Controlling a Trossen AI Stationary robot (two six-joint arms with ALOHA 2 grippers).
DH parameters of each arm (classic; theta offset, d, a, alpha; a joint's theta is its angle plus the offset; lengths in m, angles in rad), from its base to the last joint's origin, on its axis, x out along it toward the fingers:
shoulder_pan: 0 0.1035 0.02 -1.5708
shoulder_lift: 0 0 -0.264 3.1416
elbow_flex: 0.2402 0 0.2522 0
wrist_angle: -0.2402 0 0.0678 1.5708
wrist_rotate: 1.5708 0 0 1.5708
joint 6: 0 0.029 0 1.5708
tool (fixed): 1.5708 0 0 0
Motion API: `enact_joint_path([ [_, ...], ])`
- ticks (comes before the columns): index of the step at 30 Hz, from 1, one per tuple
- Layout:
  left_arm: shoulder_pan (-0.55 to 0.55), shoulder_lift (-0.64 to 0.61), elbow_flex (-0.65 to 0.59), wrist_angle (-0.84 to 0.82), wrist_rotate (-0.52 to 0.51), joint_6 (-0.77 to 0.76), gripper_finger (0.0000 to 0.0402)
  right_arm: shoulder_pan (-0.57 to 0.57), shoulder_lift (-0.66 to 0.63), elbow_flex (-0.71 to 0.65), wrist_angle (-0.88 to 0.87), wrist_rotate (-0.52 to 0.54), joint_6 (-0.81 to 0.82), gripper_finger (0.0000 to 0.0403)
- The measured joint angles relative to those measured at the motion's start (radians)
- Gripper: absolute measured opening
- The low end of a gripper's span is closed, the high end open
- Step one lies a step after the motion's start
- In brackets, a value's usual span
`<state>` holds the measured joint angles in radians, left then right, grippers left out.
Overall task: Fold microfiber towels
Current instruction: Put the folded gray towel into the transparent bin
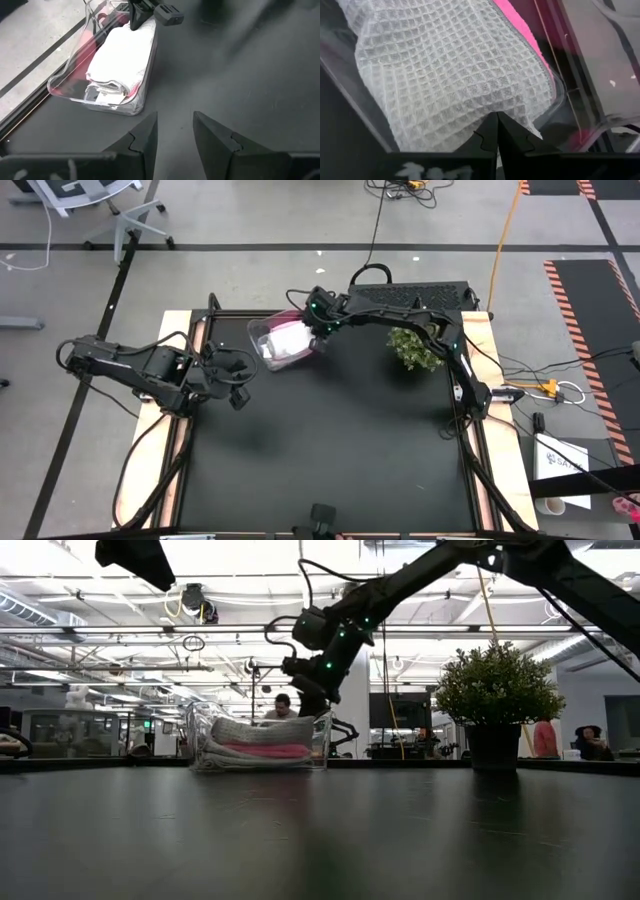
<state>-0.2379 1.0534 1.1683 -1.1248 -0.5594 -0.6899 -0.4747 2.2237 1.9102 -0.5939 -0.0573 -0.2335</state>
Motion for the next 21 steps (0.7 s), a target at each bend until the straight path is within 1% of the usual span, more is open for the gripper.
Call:
enact_joint_path([
  [5,0.001,0.0,0.0,-0.001,0.0,0.002,0.0127,0.0,0.0,-0.039,0.066,0.001,0.019,0.0],
  [8,0.001,0.0,0.0,0.0,-0.007,0.003,0.0127,0.001,-0.001,-0.039,0.058,0.004,0.053,0.0],
  [11,0.001,0.0,0.0,-0.001,-0.036,0.004,0.0127,0.006,-0.02,-0.042,0.029,0.005,0.062,0.0],
  [14,0.012,0.001,0.0,0.0,-0.094,0.021,0.0127,0.023,-0.083,-0.044,0.008,0.014,0.061,0.0],
  [17,0.05,0.018,0.0,0.005,-0.152,0.082,0.0127,0.051,-0.188,-0.042,0.012,0.032,0.054,0.0],
  [19,0.096,0.039,0.0,0.034,-0.152,0.154,0.0127,0.072,-0.259,-0.041,0.01,0.031,0.06,0.0],
  [21,0.163,0.07,0.0,0.089,-0.108,0.256,0.0126,0.097,-0.325,-0.041,-0.006,0.03,0.103,0.0],
])
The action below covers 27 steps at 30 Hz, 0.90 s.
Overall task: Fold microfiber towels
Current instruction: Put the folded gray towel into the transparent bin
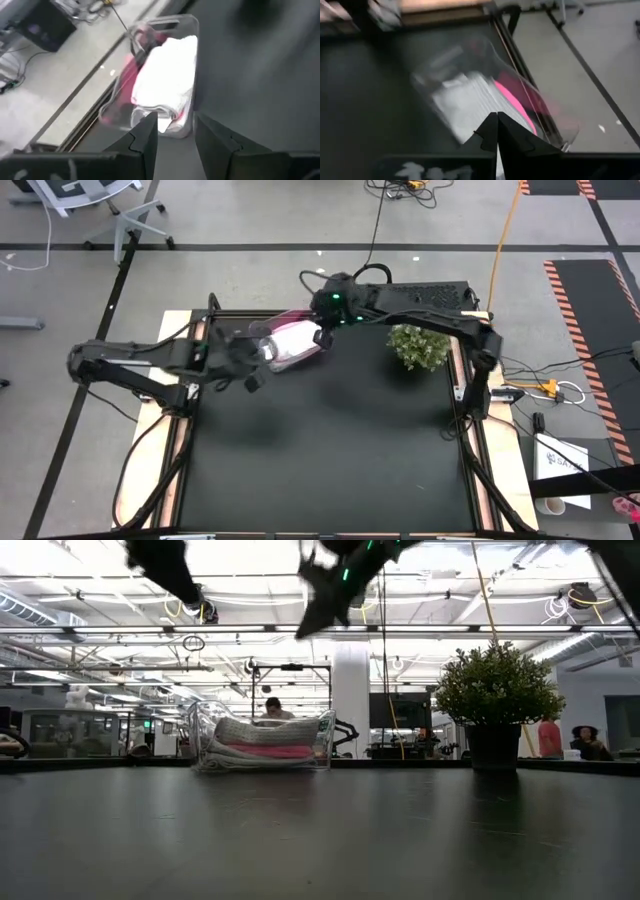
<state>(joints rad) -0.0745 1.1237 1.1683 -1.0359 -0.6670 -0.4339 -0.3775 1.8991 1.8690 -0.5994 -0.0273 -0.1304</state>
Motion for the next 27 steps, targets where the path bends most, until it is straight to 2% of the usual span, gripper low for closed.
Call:
enact_joint_path([
  [4,0.159,0.106,0.0,0.149,0.129,0.222,0.0105,0.066,-0.133,0.0,-0.039,-0.001,0.094,0.0],
  [6,0.238,0.165,0.0,0.212,0.179,0.321,0.0078,0.107,-0.194,0.0,-0.048,-0.001,0.124,0.0],
  [8,0.318,0.223,0.0,0.279,0.271,0.393,0.0038,0.149,-0.255,0.0,-0.05,-0.002,0.148,0.0],
  [10,0.395,0.275,0.0,0.329,0.419,0.422,0.0011,0.189,-0.317,0.0,-0.049,-0.002,0.169,0.0],
  [13,0.494,0.355,0.0,0.389,0.579,0.395,0.0004,0.236,-0.404,0.0,-0.048,0.002,0.21,0.0],
  [15,0.534,0.413,0.0,0.411,0.62,0.402,0.0003,0.261,-0.447,0.0,-0.046,0.018,0.224,0.0],
  [20,0.566,0.553,0.05,0.414,0.731,0.478,0.0002,0.312,-0.511,0.0,-0.051,0.185,0.226,0.0],
  [24,0.565,0.669,0.138,0.349,0.732,0.505,0.0001,0.327,-0.522,0.0,-0.065,0.237,0.225,0.0],
  [27,0.558,0.739,0.214,0.286,0.715,0.512,0.0001,0.33,-0.515,-0.015,-0.068,0.239,0.234,0.0],
])
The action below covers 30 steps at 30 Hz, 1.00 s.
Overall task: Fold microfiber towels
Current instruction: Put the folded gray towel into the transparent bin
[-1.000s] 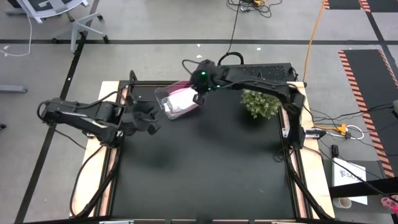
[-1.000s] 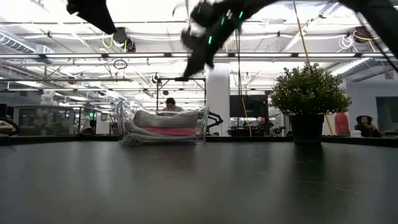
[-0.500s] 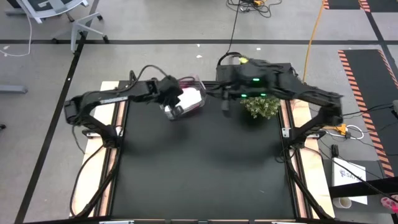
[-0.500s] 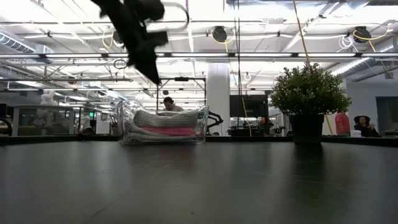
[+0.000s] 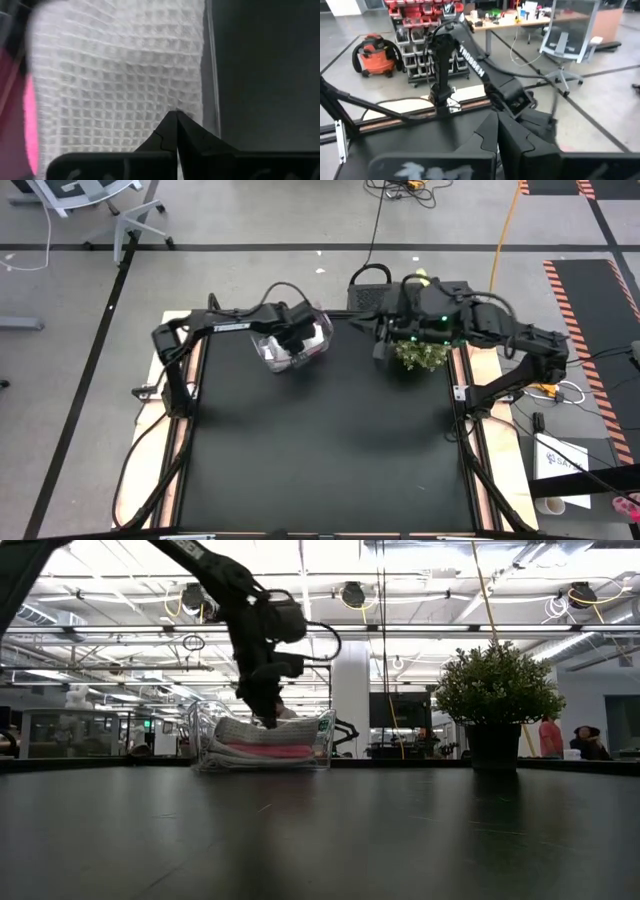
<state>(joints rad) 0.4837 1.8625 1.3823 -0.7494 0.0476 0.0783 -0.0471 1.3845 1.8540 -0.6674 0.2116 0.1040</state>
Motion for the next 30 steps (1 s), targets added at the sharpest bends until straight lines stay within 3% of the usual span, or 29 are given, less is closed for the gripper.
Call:
enact_joint_path([
  [7,-0.054,0.092,0.053,-0.228,-0.001,0.021,0.0001,-0.001,0.0,-0.108,0.01,-0.002,0.041,0.0],
  [13,-0.167,0.083,0.031,-0.358,0.024,-0.016,0.0001,-0.001,0.001,-0.181,0.078,-0.004,0.04,0.0],
  [20,-0.324,0.005,0.035,-0.331,-0.019,-0.076,0.0,-0.001,-0.001,-0.19,0.145,-0.006,0.02,0.0],
  [26,-0.382,-0.096,0.037,-0.188,-0.214,-0.074,0.0001,-0.002,-0.001,-0.191,0.149,-0.006,0.015,0.0],
  [30,-0.35,-0.111,0.037,-0.03,-0.14,0.039,0.0001,-0.002,-0.001,-0.191,0.177,-0.007,0.012,0.0],
])
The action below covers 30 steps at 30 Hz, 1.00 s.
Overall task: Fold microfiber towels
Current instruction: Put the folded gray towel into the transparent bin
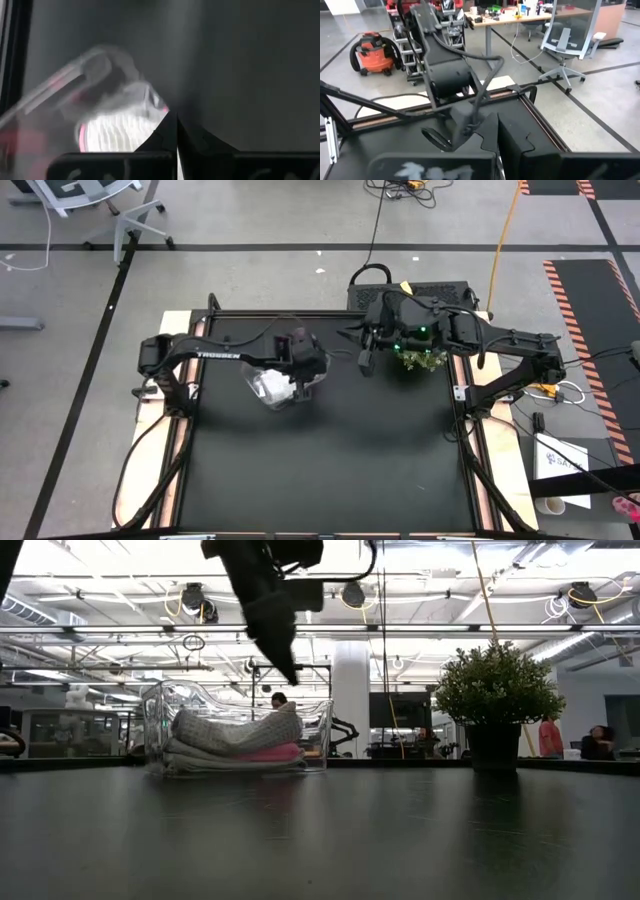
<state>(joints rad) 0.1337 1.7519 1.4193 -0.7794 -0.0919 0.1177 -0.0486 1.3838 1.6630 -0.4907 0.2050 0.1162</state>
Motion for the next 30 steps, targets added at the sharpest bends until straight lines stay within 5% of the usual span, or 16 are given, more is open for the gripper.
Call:
enact_joint_path([
  [14,0.095,0.04,-0.001,-0.104,-0.039,0.008,0.0001,-0.004,0.0,0.0,0.001,0.0,0.002,0.0],
  [30,0.177,0.188,-0.028,0.107,0.091,0.087,0.0001,-0.004,0.0,0.0,0.001,-0.001,-0.002,0.0],
])
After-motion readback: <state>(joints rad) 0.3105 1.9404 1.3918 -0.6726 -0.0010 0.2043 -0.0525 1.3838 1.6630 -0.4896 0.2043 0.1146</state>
